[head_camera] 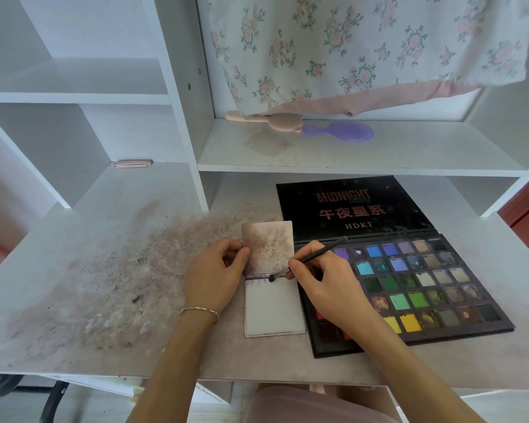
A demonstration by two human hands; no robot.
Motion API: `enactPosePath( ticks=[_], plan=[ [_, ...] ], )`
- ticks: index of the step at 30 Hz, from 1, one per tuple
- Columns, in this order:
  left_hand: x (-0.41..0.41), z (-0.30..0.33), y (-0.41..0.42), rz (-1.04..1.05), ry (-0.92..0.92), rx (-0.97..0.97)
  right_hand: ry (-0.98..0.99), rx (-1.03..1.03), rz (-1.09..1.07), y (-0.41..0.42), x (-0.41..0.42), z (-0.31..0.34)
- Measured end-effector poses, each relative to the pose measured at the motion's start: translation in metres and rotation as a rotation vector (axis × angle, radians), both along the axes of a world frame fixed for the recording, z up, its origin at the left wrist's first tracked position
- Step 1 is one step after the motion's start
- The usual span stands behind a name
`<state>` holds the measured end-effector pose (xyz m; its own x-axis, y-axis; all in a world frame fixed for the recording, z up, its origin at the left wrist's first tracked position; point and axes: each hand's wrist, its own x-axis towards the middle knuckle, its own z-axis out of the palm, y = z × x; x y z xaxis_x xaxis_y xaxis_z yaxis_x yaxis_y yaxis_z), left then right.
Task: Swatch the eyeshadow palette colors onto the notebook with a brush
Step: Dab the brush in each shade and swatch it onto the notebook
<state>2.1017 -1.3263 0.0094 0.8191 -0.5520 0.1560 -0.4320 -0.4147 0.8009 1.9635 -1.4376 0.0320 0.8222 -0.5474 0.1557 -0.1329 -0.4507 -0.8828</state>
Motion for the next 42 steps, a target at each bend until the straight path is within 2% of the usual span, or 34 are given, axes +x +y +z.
enactPosePath(
  ticks=[24,28,33,42],
  plan=[
    [-0.002,0.003,0.0,-0.007,0.007,0.002,0.006,0.0,0.006,-0.001,0.0,-0.002],
    [-0.002,0.003,0.001,0.0,0.009,0.004,-0.065,0.015,-0.065,-0.002,0.001,-0.003],
    [-0.001,0.002,0.001,-0.009,0.004,0.007,-0.186,0.147,-0.106,-0.003,-0.003,0.001],
    [-0.001,0.001,0.001,-0.002,-0.002,0.009,-0.283,0.115,-0.247,-0.03,-0.033,0.007]
  ],
)
